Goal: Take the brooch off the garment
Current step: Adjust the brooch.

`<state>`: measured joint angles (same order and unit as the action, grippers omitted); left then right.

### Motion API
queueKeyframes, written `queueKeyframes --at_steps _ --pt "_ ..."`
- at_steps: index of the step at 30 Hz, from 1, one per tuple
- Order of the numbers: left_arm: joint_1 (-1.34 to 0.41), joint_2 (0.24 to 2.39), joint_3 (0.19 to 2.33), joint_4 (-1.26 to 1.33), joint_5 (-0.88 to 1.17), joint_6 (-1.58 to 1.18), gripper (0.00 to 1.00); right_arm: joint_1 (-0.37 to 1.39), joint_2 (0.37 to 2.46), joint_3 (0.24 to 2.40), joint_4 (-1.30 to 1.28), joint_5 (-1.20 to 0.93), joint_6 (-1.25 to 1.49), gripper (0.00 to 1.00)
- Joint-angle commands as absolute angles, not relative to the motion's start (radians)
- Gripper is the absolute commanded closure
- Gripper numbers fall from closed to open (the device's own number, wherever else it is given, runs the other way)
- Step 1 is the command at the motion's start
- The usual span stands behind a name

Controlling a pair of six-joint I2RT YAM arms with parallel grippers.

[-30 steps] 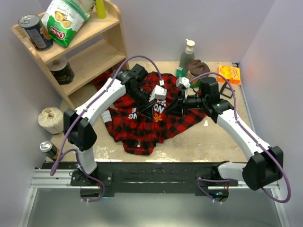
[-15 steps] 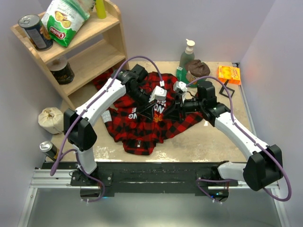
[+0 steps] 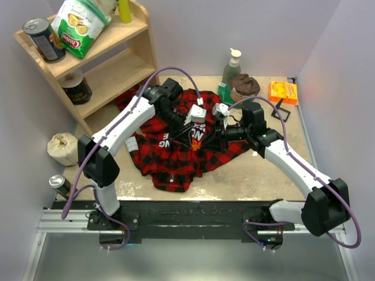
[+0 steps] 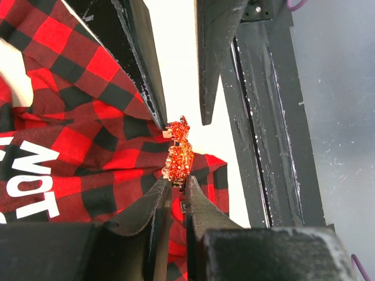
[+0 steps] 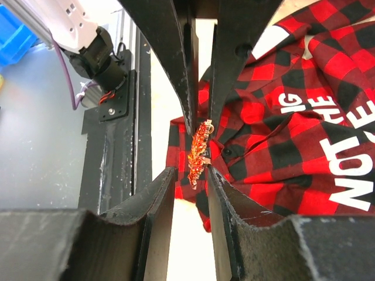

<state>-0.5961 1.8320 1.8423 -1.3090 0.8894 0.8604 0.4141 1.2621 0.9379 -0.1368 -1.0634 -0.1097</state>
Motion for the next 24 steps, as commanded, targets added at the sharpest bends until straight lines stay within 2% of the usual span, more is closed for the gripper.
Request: queueKeyframes --at_steps 1,24 --pt "-0.595 1.779 1.890 -1.316 0.943 0.885 1.00 0.420 1.256 0.925 -0.126 -1.034 -0.136 0.68" --pt "-0.595 1.792 1.888 -1.316 0.969 0.881 1.00 0.431 1.258 0.925 -0.126 -1.051 -0.147 0.75"
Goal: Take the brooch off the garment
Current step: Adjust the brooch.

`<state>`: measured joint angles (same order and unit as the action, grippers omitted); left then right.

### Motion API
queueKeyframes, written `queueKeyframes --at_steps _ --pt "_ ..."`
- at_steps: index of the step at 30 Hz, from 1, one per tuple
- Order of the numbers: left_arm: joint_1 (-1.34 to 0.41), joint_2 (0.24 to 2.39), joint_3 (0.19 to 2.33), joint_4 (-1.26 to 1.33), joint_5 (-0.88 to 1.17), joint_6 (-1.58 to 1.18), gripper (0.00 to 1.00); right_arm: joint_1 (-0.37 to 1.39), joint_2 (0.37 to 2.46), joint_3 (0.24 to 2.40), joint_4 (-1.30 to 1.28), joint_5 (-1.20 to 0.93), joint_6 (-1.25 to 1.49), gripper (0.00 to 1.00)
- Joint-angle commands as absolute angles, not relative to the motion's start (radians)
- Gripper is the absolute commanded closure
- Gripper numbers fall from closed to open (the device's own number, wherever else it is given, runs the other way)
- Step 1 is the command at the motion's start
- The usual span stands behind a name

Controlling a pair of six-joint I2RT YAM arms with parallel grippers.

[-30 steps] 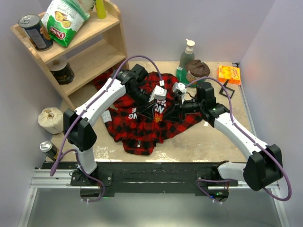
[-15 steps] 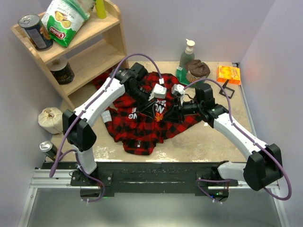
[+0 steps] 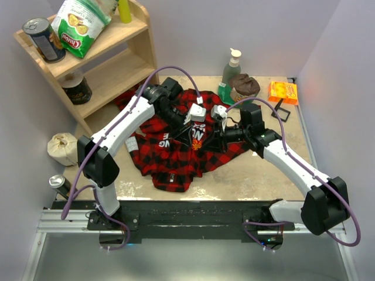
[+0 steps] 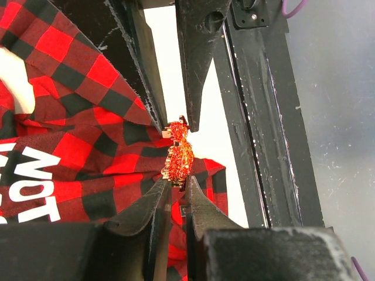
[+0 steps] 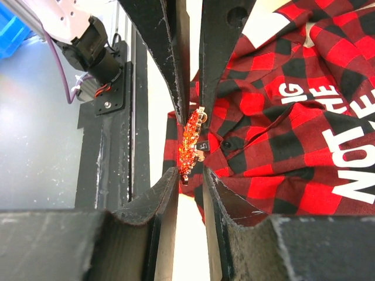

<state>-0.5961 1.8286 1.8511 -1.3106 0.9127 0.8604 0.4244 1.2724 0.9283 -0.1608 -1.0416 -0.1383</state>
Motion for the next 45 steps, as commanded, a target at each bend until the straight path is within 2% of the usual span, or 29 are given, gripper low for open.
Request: queueKeyframes --at_steps 1,11,16,17,19,28,29,30,31,37,38,45 --pt "-0.595 1.792 1.888 -1.315 0.969 0.881 1.00 0.431 1.256 0.922 -0.126 -1.055 -0.147 0.78" --pt "-0.595 1.805 1.899 -1.315 0.971 0.874 1.00 0.436 1.229 0.907 -0.103 -1.081 -0.158 1.00" --pt "-0.595 1.812 1.904 -1.316 0.962 0.867 0.99 0.434 1.227 0.902 -0.098 -1.085 -0.161 1.00" --pt "-0.594 1.813 1.905 -1.315 0.962 0.865 0.93 0.434 1.226 0.902 -0.100 -1.085 -0.161 1.00" --pt "-0.595 1.812 1.904 -1.315 0.951 0.865 0.91 0.434 1.220 0.896 -0.097 -1.080 -0.161 1.00" --pt "-0.589 1.792 1.896 -1.315 0.928 0.873 0.68 0.436 1.193 0.882 -0.074 -1.063 -0.140 1.00" --pt "-0.588 1.784 1.893 -1.313 0.925 0.876 0.62 0.433 1.195 0.882 -0.071 -1.066 -0.135 1.00" --pt "-0.584 1.781 1.893 -1.315 0.925 0.877 0.61 0.433 1.192 0.885 -0.072 -1.066 -0.135 1.00" --pt "-0.580 1.778 1.890 -1.315 0.922 0.879 0.52 0.434 1.192 0.887 -0.071 -1.065 -0.135 1.00" --pt "-0.534 1.743 1.847 -1.296 0.930 0.891 0.49 0.431 1.189 0.885 -0.074 -1.048 -0.140 1.00" --pt "-0.525 1.730 1.841 -1.289 0.939 0.893 0.33 0.430 1.189 0.887 -0.077 -1.046 -0.140 1.00" --pt "-0.422 1.663 1.738 -1.143 0.994 0.815 0.29 0.384 1.189 0.885 -0.071 -1.031 -0.105 1.00"
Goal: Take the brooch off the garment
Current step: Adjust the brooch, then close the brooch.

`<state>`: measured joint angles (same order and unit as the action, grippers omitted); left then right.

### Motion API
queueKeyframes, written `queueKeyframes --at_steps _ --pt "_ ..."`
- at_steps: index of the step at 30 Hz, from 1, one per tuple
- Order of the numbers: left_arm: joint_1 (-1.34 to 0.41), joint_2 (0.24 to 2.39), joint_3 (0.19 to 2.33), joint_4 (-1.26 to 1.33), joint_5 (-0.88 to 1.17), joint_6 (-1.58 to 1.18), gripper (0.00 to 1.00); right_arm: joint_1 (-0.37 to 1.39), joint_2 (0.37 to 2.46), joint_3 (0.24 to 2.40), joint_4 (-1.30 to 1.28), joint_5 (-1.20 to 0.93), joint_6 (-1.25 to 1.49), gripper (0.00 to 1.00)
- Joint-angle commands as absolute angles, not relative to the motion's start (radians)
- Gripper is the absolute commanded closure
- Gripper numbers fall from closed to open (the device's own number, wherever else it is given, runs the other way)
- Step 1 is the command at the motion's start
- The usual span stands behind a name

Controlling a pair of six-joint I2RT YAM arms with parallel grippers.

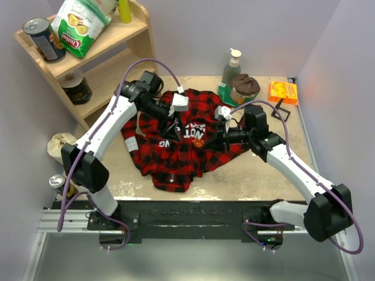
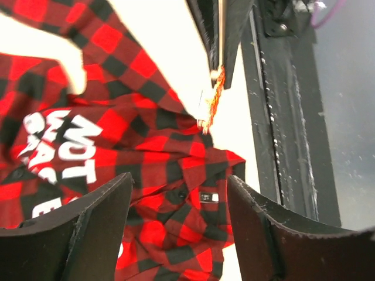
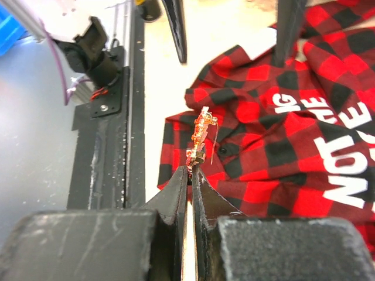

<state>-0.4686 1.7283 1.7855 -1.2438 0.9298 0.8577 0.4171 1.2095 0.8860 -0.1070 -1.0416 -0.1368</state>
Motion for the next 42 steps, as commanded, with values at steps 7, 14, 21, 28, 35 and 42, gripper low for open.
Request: queueKeyframes --at_steps 7,14,21,28,35,42 --pt "-0.384 1.603 1.672 -1.037 1.034 0.752 0.29 0.246 1.253 0.914 0.023 -1.232 0.098 1.00" --pt "-0.382 1.577 1.608 -1.008 1.046 0.755 0.29 0.236 1.292 0.919 0.199 -1.302 0.351 1.00" --pt "-0.380 1.566 1.572 -0.986 1.052 0.750 0.30 0.146 1.374 0.879 0.504 -1.253 0.722 1.00" --pt "-0.380 1.549 1.548 -0.962 1.069 0.732 0.30 0.045 1.443 0.868 0.577 -1.215 0.848 1.00" --pt "-0.380 1.555 1.543 -0.948 1.089 0.716 0.30 -0.055 1.460 0.879 0.544 -1.189 0.948 1.00" --pt "-0.380 1.565 1.542 -0.940 1.094 0.707 0.30 -0.156 1.451 0.835 0.620 -1.144 1.052 1.00"
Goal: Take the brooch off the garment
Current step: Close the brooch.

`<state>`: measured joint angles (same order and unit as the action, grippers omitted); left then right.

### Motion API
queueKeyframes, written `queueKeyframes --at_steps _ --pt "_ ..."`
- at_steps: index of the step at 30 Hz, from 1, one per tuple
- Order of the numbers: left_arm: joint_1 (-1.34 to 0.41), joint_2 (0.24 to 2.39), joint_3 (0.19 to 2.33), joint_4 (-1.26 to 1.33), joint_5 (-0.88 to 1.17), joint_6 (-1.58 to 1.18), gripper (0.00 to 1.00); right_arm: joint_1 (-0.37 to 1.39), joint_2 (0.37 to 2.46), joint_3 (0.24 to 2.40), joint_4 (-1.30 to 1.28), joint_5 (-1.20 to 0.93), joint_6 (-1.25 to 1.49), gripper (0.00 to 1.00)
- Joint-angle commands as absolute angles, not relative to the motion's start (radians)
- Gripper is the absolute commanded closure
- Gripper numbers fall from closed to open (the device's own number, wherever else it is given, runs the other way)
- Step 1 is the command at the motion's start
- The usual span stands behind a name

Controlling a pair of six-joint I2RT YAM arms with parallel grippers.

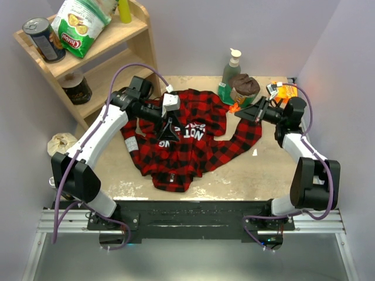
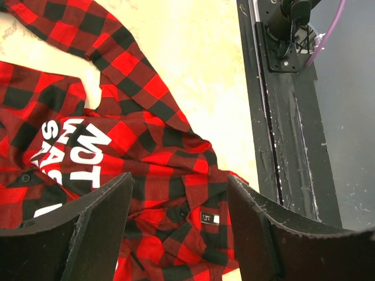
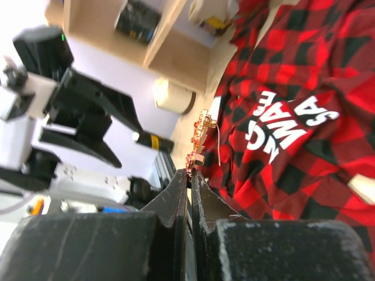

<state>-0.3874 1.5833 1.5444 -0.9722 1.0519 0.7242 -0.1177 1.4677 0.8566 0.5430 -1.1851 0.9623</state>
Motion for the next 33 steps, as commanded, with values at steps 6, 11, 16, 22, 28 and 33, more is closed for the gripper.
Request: queueKeyframes --at_steps 6,11,16,22,28,33 --pt "-0.380 1.574 1.539 -0.933 1.104 0.699 0.30 -0.238 1.425 0.787 0.679 -1.091 1.100 1.00" --pt "-0.380 1.559 1.505 -0.894 1.112 0.680 0.30 -0.273 1.420 0.778 0.695 -1.074 1.098 1.00" --pt "-0.380 1.545 1.490 -0.879 1.120 0.673 0.30 -0.287 1.427 0.807 0.631 -1.080 1.030 1.00" --pt "-0.380 1.493 1.433 -0.822 1.094 0.647 0.29 -0.319 1.414 0.825 0.519 -1.057 0.924 1.00" --pt "-0.380 1.463 1.405 -0.808 1.055 0.632 0.27 -0.385 1.414 0.833 0.436 -1.035 0.844 1.00" --pt "-0.380 1.460 1.401 -0.825 1.013 0.643 0.01 -0.434 1.405 0.857 0.333 -1.014 0.744 1.00"
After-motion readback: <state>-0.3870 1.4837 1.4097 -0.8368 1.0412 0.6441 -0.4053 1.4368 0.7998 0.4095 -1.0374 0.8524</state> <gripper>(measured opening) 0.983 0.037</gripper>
